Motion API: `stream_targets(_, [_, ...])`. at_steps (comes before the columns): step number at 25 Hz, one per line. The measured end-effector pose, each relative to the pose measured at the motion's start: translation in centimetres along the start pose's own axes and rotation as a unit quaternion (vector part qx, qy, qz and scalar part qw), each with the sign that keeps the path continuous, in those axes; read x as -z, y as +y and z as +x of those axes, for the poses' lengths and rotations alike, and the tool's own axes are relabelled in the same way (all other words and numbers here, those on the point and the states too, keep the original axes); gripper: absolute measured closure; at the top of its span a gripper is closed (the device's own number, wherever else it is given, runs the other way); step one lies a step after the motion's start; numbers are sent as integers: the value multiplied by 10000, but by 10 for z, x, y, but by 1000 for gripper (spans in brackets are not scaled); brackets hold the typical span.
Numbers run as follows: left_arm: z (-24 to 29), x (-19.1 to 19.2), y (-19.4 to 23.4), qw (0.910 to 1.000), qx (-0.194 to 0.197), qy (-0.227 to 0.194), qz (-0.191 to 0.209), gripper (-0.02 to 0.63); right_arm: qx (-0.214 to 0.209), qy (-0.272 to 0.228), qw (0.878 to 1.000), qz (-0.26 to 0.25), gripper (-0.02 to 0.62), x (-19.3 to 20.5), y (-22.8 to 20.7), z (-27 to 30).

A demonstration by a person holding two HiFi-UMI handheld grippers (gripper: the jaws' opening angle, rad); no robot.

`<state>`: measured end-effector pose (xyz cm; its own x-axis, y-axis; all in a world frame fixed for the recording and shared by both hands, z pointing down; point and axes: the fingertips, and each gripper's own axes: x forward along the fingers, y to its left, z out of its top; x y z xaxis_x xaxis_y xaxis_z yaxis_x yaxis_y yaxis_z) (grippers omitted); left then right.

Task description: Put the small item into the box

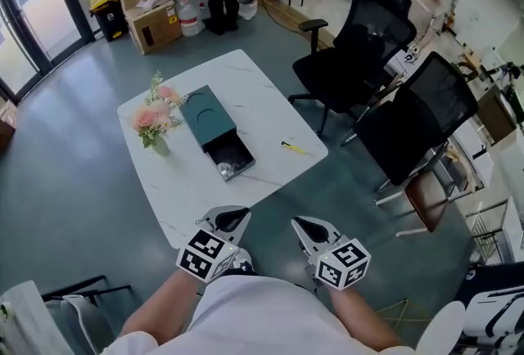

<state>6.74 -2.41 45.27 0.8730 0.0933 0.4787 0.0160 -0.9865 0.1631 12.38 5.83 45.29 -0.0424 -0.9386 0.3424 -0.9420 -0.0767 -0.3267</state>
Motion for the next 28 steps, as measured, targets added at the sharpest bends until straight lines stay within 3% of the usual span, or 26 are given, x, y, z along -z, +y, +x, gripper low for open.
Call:
stream_targets(12, [26, 7, 64, 9997, -73, 214, -98, 594, 122, 256, 9996, -72, 580, -16, -50, 68])
stream_targets(20, [41, 7, 105, 9966, -657, 306, -380, 594, -378, 536, 9974, -298, 580, -35, -82, 117])
stream_targets(28, [95, -4, 131, 9883, -1183, 510, -821, 594, -754, 1122, 9856, -1014, 580, -42, -153, 168])
